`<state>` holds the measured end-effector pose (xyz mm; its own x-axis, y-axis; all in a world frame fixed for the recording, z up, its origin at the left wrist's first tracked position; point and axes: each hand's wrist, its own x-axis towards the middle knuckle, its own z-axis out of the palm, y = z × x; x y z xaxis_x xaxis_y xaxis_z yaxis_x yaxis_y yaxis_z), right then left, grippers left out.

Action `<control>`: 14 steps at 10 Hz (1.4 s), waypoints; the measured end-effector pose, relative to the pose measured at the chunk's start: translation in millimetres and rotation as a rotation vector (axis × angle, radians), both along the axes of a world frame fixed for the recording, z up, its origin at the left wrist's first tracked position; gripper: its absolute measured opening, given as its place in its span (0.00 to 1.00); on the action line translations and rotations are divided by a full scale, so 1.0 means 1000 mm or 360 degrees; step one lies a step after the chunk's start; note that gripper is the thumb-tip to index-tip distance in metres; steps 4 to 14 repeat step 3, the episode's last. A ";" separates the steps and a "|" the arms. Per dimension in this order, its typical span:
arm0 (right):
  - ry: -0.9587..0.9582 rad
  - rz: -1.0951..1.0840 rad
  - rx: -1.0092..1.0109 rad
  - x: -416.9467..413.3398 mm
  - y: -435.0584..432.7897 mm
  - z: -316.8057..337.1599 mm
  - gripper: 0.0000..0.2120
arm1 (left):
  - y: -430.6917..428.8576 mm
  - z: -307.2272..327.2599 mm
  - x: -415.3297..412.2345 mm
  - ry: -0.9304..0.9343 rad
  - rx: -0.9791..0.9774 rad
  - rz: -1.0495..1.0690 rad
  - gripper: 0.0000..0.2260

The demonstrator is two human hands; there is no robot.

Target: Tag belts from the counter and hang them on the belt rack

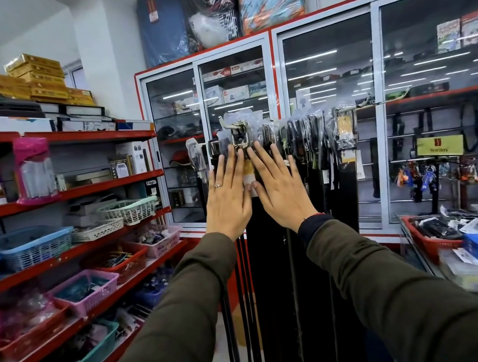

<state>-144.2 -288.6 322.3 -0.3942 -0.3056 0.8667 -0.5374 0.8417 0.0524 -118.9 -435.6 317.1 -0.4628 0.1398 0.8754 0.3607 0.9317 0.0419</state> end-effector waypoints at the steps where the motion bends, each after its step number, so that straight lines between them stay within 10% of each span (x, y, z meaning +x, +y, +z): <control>1: -0.0022 -0.0038 0.0083 0.012 0.009 -0.004 0.31 | 0.007 -0.006 0.009 0.0003 0.0002 0.0092 0.31; 14: 0.0230 -0.0144 0.0143 0.051 0.076 0.011 0.27 | 0.042 -0.014 0.028 0.0160 -0.0066 0.0261 0.32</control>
